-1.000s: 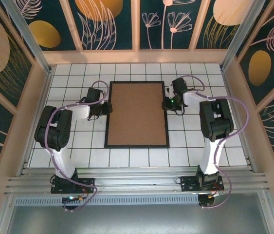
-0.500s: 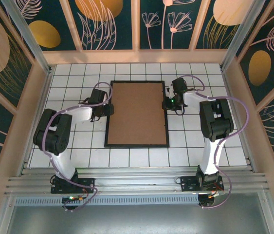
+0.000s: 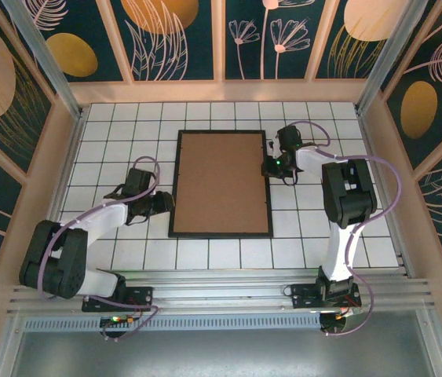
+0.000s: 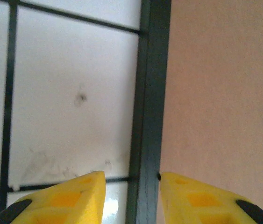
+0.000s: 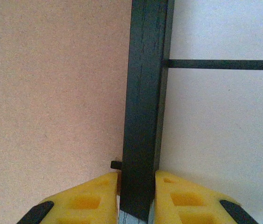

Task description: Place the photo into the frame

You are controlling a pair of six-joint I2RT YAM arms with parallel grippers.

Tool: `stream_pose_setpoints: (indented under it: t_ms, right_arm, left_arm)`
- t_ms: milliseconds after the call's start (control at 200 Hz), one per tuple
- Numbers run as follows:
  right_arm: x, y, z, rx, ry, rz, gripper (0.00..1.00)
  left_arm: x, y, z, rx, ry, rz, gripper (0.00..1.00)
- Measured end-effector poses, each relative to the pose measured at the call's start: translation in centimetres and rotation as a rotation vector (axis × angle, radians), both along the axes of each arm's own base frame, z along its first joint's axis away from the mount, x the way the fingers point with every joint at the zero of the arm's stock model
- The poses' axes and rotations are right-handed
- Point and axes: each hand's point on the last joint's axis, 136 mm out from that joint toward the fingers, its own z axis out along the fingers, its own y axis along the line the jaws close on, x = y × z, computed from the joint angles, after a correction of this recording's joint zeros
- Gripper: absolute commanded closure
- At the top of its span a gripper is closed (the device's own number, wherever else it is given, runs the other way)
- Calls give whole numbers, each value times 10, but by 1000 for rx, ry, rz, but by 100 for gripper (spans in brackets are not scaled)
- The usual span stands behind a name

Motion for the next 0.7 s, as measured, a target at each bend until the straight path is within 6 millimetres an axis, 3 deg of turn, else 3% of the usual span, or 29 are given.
stream_pose_setpoints:
  t_ms: [265, 701]
  right_arm:
    - [0, 0, 0, 1, 0, 1, 77]
    - [0, 0, 0, 1, -1, 1, 77]
  left_arm:
    - [-5, -2, -7, 9, 30, -15, 71]
    - [1, -7, -18, 8, 51, -35, 72]
